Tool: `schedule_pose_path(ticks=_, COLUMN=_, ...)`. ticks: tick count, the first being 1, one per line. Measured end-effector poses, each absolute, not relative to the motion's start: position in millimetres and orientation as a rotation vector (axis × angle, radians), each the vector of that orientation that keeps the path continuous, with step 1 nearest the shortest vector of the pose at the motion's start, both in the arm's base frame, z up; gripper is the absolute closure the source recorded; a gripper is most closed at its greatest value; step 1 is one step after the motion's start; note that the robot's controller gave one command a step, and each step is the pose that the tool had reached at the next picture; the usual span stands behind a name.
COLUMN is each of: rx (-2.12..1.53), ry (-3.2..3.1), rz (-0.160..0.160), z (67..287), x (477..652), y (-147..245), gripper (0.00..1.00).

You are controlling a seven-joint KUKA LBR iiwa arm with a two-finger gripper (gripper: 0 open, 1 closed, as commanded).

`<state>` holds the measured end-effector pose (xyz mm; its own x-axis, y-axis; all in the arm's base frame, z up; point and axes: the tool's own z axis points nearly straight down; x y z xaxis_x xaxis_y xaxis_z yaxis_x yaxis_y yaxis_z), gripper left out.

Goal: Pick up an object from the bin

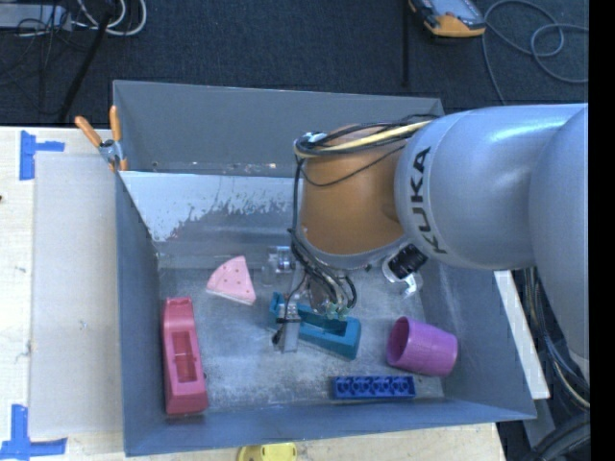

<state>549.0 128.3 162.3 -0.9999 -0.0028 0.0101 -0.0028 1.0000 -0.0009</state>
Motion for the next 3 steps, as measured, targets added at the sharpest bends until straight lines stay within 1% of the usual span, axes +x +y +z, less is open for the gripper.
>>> schedule_pose_path(ticks=1, rx=-0.002, ry=-3.139, rz=0.0, z=166.4, x=550.9, y=127.7, gripper=0.0)
schedule_pose_path(ticks=2, rx=-0.004, ry=-3.144, rz=-0.001, z=91.8, x=553.4, y=64.4, gripper=0.0)
schedule_pose_path(ticks=3, rx=-0.01, ry=-3.134, rz=0.002, z=83.2, x=557.3, y=52.0, gripper=0.0)
